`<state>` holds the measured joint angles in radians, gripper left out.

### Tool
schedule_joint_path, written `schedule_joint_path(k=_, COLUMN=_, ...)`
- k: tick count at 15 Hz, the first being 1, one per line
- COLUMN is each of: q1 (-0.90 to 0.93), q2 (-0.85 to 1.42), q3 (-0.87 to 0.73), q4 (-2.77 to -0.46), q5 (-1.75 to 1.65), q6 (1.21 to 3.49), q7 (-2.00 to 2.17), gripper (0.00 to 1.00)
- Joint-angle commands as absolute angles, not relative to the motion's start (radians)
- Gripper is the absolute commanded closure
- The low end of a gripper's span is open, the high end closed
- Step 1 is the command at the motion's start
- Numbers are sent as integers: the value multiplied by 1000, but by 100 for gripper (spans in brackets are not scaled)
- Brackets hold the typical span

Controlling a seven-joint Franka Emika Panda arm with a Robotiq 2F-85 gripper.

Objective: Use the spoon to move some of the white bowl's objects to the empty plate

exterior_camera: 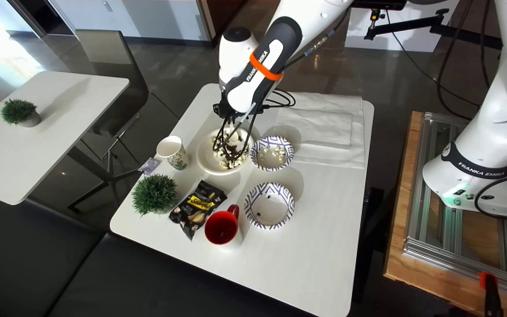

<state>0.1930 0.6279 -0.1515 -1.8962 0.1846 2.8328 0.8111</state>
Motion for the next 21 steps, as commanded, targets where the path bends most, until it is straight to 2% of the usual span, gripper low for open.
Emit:
schedule_joint_path(k=1, q1=231, q2=666, q3=-182, q4=-1859, q5=170, q6=2852, q7=866, gripper=97)
schedule_joint_path(k=9, q1=270, q2=696, q3=-200, q4=-1830, q5=161, q6=2832, q7=902, gripper=97)
schedule_joint_path(k=21, q1=230, q2=677, q3=-126, q4=-1834, q5=195, q6=2823, q7=868, gripper=97)
